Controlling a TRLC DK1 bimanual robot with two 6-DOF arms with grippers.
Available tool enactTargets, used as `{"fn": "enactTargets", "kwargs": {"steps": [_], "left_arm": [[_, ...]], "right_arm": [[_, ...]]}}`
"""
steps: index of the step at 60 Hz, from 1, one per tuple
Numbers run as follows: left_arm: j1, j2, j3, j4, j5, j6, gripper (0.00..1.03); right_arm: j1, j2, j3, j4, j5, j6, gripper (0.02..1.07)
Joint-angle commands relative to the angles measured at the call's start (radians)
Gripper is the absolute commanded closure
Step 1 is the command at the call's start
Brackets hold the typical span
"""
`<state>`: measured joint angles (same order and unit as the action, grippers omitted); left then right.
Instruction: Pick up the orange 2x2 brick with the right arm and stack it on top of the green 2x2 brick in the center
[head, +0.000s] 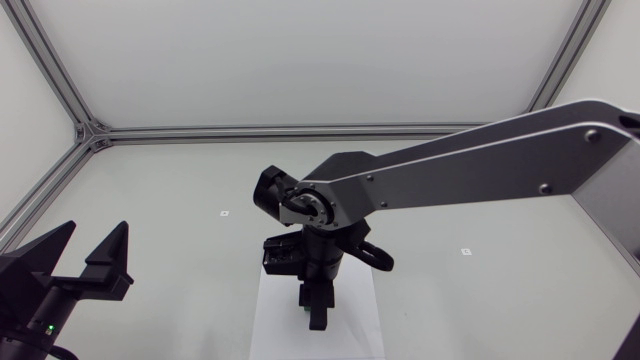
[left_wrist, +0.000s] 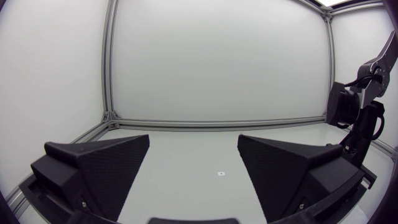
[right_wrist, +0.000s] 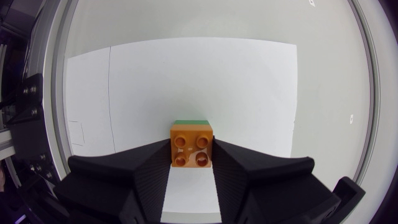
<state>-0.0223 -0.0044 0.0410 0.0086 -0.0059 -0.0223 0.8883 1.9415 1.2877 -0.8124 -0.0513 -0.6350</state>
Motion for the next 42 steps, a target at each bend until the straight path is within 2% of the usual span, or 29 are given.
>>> {"fn": "enactTargets", "kwargs": {"steps": [1, 25, 42], "left_arm": [[0.005, -0.008, -0.041, -0.015, 0.004, 0.013, 0.04], [0.005, -0.008, -0.041, -0.015, 0.004, 0.013, 0.04], [0.005, -0.008, -0.041, -0.015, 0.004, 0.013, 0.04]], "right_arm": [[-0.015, 0.086, -0.087, -0.037, 0.03, -0.025, 1.01], [-0.015, 0.065, -0.079, -0.06, 0.03, -0.034, 0.99], [-0.014, 0.065, -0.071, -0.062, 0.03, -0.038, 0.86]]}}
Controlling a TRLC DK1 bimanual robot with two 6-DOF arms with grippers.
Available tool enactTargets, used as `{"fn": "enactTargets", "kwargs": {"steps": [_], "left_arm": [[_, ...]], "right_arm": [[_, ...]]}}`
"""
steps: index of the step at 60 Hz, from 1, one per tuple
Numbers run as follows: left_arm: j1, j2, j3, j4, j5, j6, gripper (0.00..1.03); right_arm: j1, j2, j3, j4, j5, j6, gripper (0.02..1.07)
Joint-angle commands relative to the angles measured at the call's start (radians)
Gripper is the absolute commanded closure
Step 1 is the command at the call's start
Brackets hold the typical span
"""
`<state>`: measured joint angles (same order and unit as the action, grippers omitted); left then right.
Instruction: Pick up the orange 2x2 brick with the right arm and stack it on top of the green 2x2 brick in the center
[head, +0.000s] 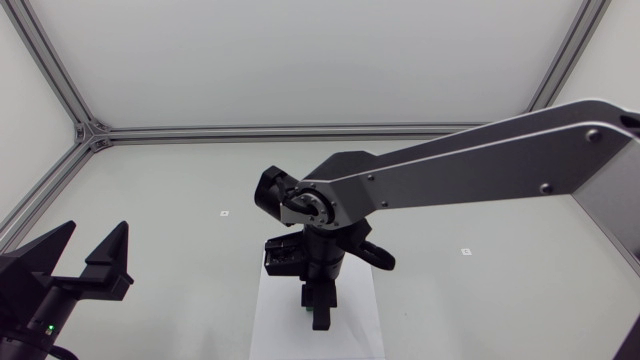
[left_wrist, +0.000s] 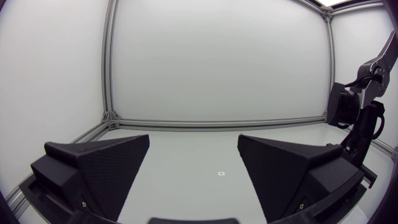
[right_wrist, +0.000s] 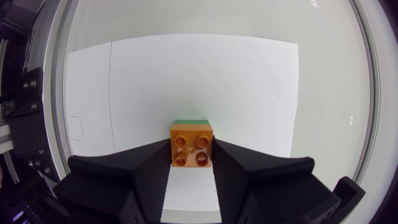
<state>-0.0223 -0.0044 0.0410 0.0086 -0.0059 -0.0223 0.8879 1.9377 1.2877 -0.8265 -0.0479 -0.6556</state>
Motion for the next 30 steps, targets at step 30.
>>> {"fn": "enactTargets", "kwargs": {"steps": [30], "left_arm": [[0.005, -0.008, -0.041, -0.015, 0.004, 0.013, 0.04]], "right_arm": [[-0.015, 0.069, -0.047, -0.039, 0.019, -0.01, 0.68]]}}
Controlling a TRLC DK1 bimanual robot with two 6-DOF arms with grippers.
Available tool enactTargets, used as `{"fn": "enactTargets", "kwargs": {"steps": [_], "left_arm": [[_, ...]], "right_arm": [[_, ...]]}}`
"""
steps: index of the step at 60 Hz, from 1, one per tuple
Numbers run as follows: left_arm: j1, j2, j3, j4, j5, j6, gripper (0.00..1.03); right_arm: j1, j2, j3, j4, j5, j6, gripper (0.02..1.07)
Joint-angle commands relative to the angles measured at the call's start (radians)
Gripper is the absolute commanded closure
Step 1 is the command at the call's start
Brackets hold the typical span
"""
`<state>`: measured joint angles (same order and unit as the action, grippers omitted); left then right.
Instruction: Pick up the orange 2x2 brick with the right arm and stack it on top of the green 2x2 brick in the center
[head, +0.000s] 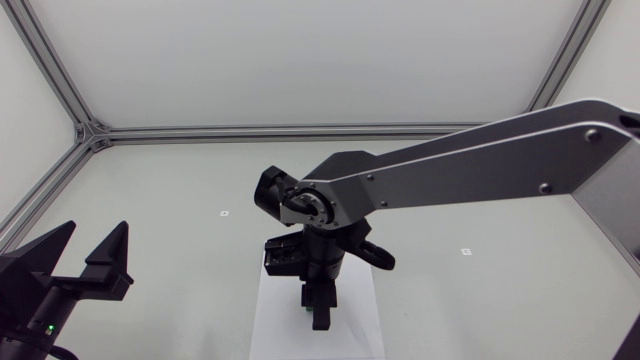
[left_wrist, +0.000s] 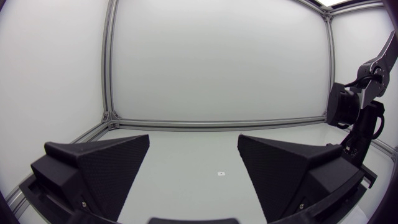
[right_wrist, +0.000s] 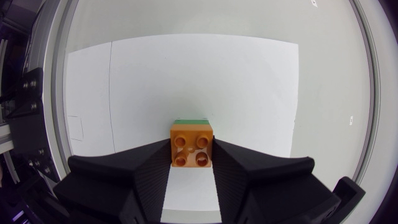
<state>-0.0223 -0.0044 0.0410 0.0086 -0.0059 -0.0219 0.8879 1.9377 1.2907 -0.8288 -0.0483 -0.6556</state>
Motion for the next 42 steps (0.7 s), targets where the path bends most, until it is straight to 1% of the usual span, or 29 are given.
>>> {"fn": "enactTargets", "kwargs": {"steps": [1, 6, 22, 42], "left_arm": [[0.005, -0.008, -0.041, -0.015, 0.004, 0.013, 0.04], [0.005, -0.008, -0.041, -0.015, 0.004, 0.013, 0.04], [0.005, -0.008, -0.041, -0.013, 0.004, 0.013, 0.04], [0.005, -0.008, -0.041, -0.013, 0.004, 0.013, 0.04]], "right_arm": [[-0.015, 0.069, -0.048, -0.036, 0.018, -0.009, 0.67], [-0.017, 0.066, -0.045, -0.033, 0.016, -0.009, 0.66], [-0.018, 0.063, -0.036, -0.029, 0.008, -0.007, 0.56], [-0.02, 0.06, -0.025, -0.027, -0.013, -0.003, 0.55]]}}
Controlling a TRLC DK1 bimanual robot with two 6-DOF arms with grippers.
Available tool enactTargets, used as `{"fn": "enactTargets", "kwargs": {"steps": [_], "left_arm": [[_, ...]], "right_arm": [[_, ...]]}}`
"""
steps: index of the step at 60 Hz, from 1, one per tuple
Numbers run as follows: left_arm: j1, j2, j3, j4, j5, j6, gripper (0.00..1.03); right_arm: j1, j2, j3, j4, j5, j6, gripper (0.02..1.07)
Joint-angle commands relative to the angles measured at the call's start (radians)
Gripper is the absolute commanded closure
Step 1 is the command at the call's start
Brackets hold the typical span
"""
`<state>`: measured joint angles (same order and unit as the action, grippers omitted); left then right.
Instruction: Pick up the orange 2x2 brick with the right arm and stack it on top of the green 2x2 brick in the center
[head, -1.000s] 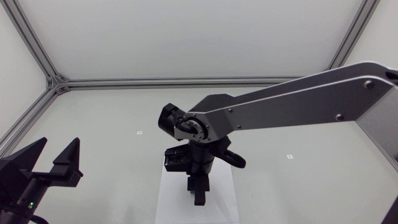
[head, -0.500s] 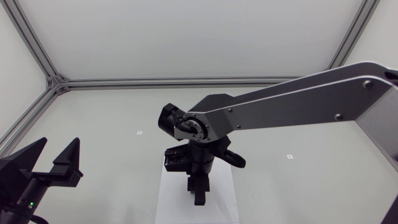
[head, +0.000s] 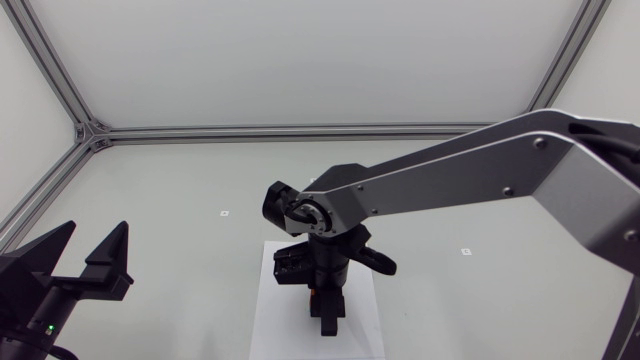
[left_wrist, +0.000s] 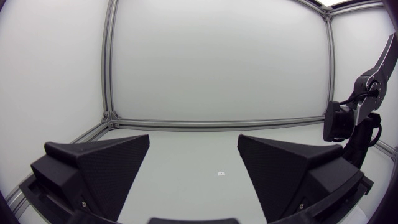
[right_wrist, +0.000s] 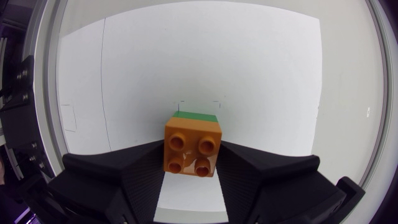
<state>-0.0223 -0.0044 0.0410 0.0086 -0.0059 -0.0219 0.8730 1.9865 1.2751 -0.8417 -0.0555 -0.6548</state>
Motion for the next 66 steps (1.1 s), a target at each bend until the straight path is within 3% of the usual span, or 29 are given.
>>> {"fn": "enactTargets", "kwargs": {"steps": [1, 14, 21, 37, 66], "left_arm": [[0.005, -0.008, -0.041, -0.015, 0.004, 0.013, 0.04], [0.005, -0.008, -0.041, -0.015, 0.004, 0.013, 0.04], [0.005, -0.008, -0.041, -0.013, 0.004, 0.013, 0.04], [0.005, -0.008, -0.041, -0.015, 0.004, 0.013, 0.04], [0.005, -0.008, -0.041, -0.015, 0.004, 0.013, 0.04]], "right_arm": [[-0.005, 0.009, -0.01, -0.014, -0.006, -0.003, 0.55], [-0.005, 0.0, -0.008, 0.006, -0.015, 0.001, 0.56], [-0.011, 0.0, -0.006, 0.01, -0.018, -0.002, 0.63], [-0.012, -0.008, 0.004, 0.016, -0.03, 0.0, 0.66], [0.0, -0.008, 0.013, 0.033, -0.035, 0.001, 0.66]]}}
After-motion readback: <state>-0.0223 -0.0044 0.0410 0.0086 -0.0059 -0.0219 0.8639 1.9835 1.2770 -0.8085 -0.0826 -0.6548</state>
